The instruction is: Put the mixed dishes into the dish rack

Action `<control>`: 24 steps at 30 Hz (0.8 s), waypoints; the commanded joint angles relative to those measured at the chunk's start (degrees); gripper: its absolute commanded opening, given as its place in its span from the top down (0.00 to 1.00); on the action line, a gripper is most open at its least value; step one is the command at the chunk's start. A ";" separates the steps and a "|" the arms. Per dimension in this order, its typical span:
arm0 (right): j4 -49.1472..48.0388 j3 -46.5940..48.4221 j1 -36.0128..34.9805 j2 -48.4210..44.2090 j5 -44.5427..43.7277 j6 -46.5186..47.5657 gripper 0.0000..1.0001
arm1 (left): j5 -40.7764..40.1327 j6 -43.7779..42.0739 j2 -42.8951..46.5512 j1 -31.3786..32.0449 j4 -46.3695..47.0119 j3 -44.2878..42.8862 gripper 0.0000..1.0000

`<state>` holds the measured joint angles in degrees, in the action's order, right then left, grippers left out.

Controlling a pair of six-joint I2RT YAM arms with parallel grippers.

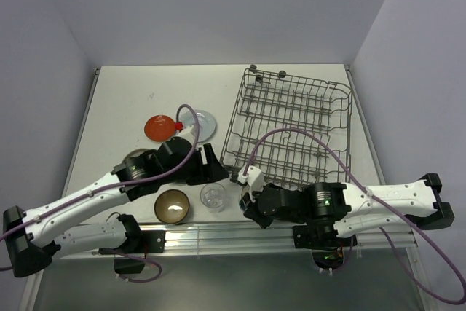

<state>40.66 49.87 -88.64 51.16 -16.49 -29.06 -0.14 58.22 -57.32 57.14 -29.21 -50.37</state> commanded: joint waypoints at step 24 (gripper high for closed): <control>-27.75 -9.27 6.90 28.55 -3.64 -4.95 1.00 | -5.31 4.27 14.25 0.25 -8.32 4.84 0.41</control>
<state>15.94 38.94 -82.26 76.25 -19.77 -32.88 -7.35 62.72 -42.98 57.14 -38.61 -45.78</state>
